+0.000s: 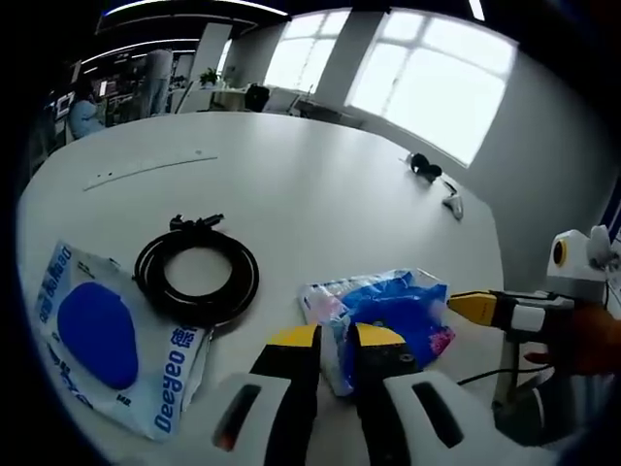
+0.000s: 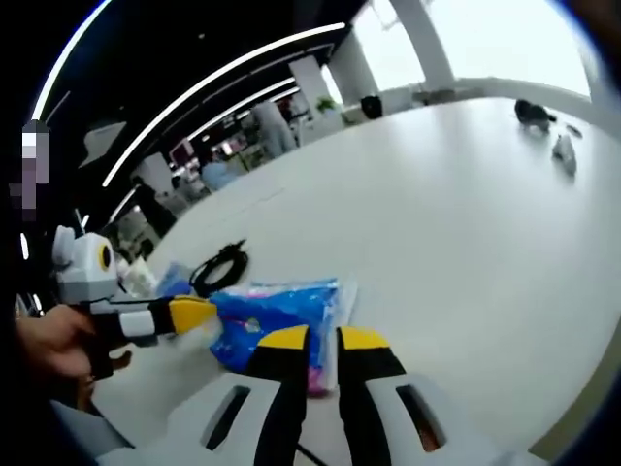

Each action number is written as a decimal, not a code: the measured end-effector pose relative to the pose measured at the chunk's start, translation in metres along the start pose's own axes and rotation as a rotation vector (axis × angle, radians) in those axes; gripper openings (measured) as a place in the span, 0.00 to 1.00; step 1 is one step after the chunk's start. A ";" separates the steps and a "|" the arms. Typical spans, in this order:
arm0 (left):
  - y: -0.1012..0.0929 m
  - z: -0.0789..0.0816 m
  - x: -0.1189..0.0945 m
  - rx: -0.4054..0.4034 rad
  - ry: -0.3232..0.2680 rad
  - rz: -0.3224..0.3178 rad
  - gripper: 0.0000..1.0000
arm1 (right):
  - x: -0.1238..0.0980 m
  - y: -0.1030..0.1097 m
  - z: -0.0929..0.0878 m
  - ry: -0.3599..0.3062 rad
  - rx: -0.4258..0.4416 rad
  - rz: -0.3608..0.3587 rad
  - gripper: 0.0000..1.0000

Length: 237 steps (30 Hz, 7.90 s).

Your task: Arrange the tabletop items into an orderly group along one side of the table until the central work area is clear of visible clutter.

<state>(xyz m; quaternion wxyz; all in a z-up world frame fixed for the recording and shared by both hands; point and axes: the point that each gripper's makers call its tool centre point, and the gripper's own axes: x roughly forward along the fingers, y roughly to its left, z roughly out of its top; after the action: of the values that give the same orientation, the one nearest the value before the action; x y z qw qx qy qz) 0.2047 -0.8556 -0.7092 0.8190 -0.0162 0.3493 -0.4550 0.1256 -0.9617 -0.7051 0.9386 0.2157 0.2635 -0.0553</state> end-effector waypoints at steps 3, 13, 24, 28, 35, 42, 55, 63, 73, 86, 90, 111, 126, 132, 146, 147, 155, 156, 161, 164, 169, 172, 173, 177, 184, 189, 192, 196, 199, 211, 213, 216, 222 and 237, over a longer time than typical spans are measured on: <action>0.001 0.005 -0.004 0.005 -0.019 0.001 0.13 | -0.001 0.001 0.005 -0.009 -0.030 0.003 0.09; 0.021 0.025 -0.015 -0.007 -0.091 0.039 0.13 | -0.003 0.007 0.028 -0.054 -0.080 0.008 0.14; 0.045 0.044 -0.025 -0.043 -0.139 0.061 0.19 | 0.009 0.022 0.053 -0.068 -0.159 0.039 0.16; 0.056 0.050 -0.030 -0.037 -0.152 0.079 0.20 | 0.018 0.032 0.057 -0.058 -0.195 0.057 0.16; 0.075 0.054 -0.038 -0.049 -0.161 0.117 0.21 | 0.031 0.050 0.063 -0.056 -0.216 0.091 0.17; 0.089 0.055 -0.040 -0.060 -0.165 0.141 0.22 | 0.047 0.067 0.061 -0.038 -0.240 0.134 0.18; 0.108 0.053 -0.042 -0.088 -0.158 0.180 0.24 | 0.068 0.090 0.062 -0.017 -0.268 0.184 0.19; 0.117 0.054 -0.043 -0.100 -0.159 0.194 0.24 | 0.079 0.099 0.057 0.008 -0.282 0.204 0.19; 0.128 0.054 -0.041 -0.112 -0.158 0.211 0.25 | 0.097 0.112 0.054 0.029 -0.269 0.221 0.20; 0.135 0.055 -0.032 -0.095 -0.138 0.219 0.26 | 0.113 0.125 0.052 0.051 -0.270 0.240 0.21; 0.139 0.057 -0.030 -0.098 -0.136 0.227 0.27 | 0.116 0.123 0.050 0.063 -0.271 0.238 0.21; 0.147 0.054 -0.009 -0.109 -0.112 0.223 0.26 | 0.133 0.117 0.047 0.099 -0.265 0.227 0.21; 0.155 0.049 0.002 -0.098 -0.085 0.233 0.26 | 0.145 0.120 0.040 0.130 -0.266 0.238 0.21; 0.155 0.050 0.005 -0.085 -0.078 0.229 0.26 | 0.151 0.120 0.036 0.153 -0.271 0.238 0.21; 0.151 0.047 0.015 -0.040 -0.054 0.228 0.26 | 0.160 0.119 0.029 0.194 -0.283 0.216 0.21; 0.151 0.047 0.015 -0.039 -0.054 0.228 0.26 | 0.161 0.119 0.028 0.197 -0.282 0.216 0.21; 0.152 0.047 0.016 -0.029 -0.047 0.227 0.25 | 0.165 0.122 0.026 0.209 -0.284 0.209 0.21; 0.152 0.046 0.016 -0.029 -0.046 0.226 0.25 | 0.165 0.122 0.025 0.210 -0.284 0.210 0.21; 0.153 0.048 0.017 -0.033 -0.050 0.221 0.25 | 0.167 0.120 0.024 0.224 -0.288 0.200 0.21; 0.154 0.048 0.018 -0.023 -0.045 0.229 0.25 | 0.168 0.121 0.023 0.224 -0.291 0.202 0.21; 0.154 0.049 0.019 -0.013 -0.044 0.226 0.24 | 0.169 0.119 0.021 0.236 -0.301 0.191 0.21; 0.153 0.048 0.019 0.015 -0.038 0.227 0.24 | 0.170 0.120 0.018 0.248 -0.326 0.188 0.21; 0.153 0.048 0.020 0.020 -0.038 0.227 0.24 | 0.171 0.120 0.018 0.251 -0.328 0.189 0.21; 0.153 0.048 0.020 0.044 -0.035 0.231 0.24 | 0.173 0.120 0.012 0.281 -0.356 0.182 0.21; 0.150 0.047 0.022 0.110 -0.027 0.232 0.27 | 0.177 0.122 0.015 0.272 -0.389 0.170 0.20; 0.145 0.046 0.025 0.157 -0.027 0.231 0.26 | 0.180 0.123 0.015 0.283 -0.447 0.151 0.19; 0.146 0.047 0.026 0.145 -0.038 0.229 0.25 | 0.182 0.122 0.015 0.283 -0.501 0.138 0.19; 0.148 0.047 0.026 0.123 -0.045 0.223 0.22 | 0.184 0.118 0.017 0.271 -0.483 0.103 0.16; 0.146 0.046 0.026 0.140 -0.039 0.213 0.23 | 0.184 0.116 0.017 0.267 -0.455 0.094 0.13; 0.146 0.045 0.027 0.151 -0.034 0.223 0.17 | 0.184 0.115 0.016 0.274 -0.429 0.068 0.06; 0.146 0.045 0.027 0.153 -0.029 0.224 0.16 | 0.183 0.116 0.015 0.273 -0.453 0.064 0.05; 0.145 0.045 0.025 0.158 -0.023 0.225 0.15 | 0.182 0.116 0.016 0.266 -0.448 0.055 0.03; 0.146 0.046 0.023 0.163 -0.008 0.222 0.11 | 0.179 0.115 0.015 0.283 -0.458 0.052 0.02; 0.142 0.053 0.015 0.163 0.003 0.206 0.08 | 0.171 0.116 0.016 0.295 -0.367 0.041 0.01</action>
<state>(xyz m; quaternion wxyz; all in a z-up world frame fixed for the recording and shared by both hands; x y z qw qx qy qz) 0.3451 -0.7992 -0.7260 0.8596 0.0870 0.3121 -0.3951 0.3043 -0.8624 -0.7382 0.9144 0.0525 0.3990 0.0445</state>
